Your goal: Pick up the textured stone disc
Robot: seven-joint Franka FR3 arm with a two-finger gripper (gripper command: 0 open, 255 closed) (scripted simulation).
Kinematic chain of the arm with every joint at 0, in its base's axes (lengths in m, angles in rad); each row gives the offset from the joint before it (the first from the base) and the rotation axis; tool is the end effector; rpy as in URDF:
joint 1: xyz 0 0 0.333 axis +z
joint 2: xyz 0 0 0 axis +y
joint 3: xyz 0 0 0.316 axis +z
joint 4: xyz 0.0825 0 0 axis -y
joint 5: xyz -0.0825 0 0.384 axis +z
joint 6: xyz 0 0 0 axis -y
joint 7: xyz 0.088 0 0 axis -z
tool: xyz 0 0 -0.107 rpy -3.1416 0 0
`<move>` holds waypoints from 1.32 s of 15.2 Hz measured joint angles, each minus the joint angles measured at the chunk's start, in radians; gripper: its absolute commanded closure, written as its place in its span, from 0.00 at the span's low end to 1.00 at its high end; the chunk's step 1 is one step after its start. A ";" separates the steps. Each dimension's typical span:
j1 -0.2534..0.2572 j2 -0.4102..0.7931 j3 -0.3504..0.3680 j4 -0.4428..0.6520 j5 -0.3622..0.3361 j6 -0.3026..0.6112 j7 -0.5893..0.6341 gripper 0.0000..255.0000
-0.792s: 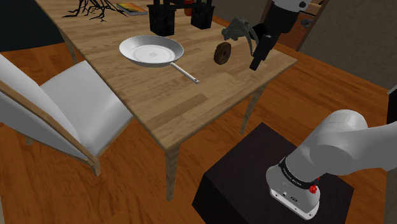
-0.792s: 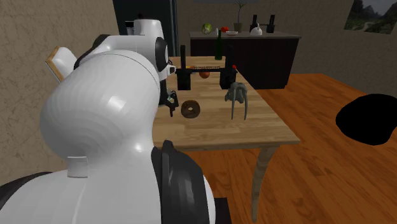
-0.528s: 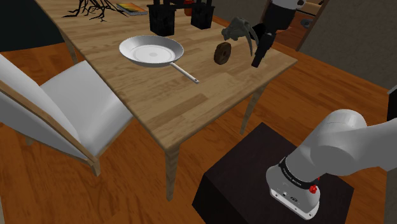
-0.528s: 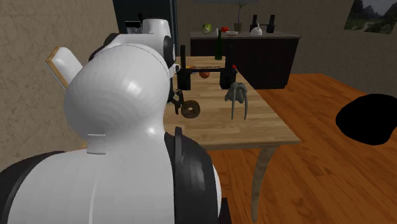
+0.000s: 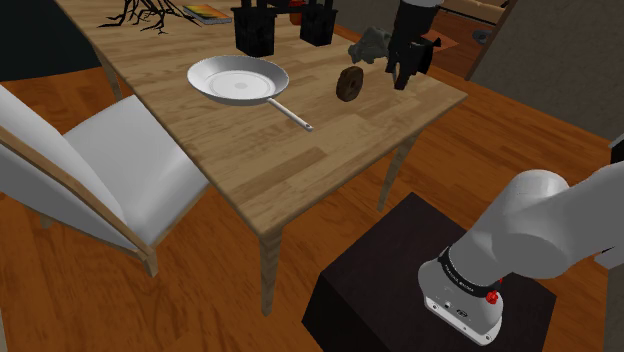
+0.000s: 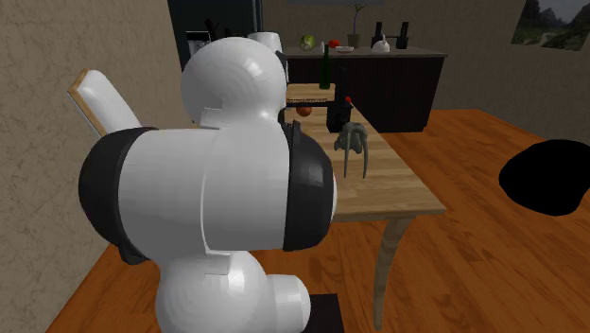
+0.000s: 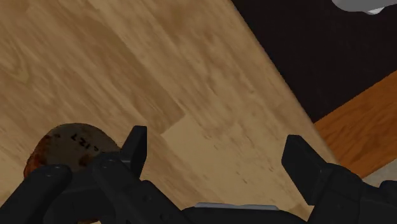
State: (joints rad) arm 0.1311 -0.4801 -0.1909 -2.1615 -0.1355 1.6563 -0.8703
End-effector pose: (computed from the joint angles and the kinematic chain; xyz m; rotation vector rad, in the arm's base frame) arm 0.4036 -0.0506 0.5776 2.8375 1.2788 -0.0767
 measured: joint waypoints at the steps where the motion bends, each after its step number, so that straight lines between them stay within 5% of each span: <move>1: 0.012 0.034 -0.013 0.031 -0.009 -0.003 -0.065 0.00; 11: 0.085 0.446 -0.102 0.385 -0.042 0.024 -0.711 0.00; 19: 0.086 0.483 -0.103 0.325 -0.044 0.119 -0.755 0.00; 20: 0.086 0.483 -0.103 0.319 -0.044 0.125 -0.754 1.00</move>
State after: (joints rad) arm 0.2166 0.0032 -0.2936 -1.8420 -0.1797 1.7811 -1.6240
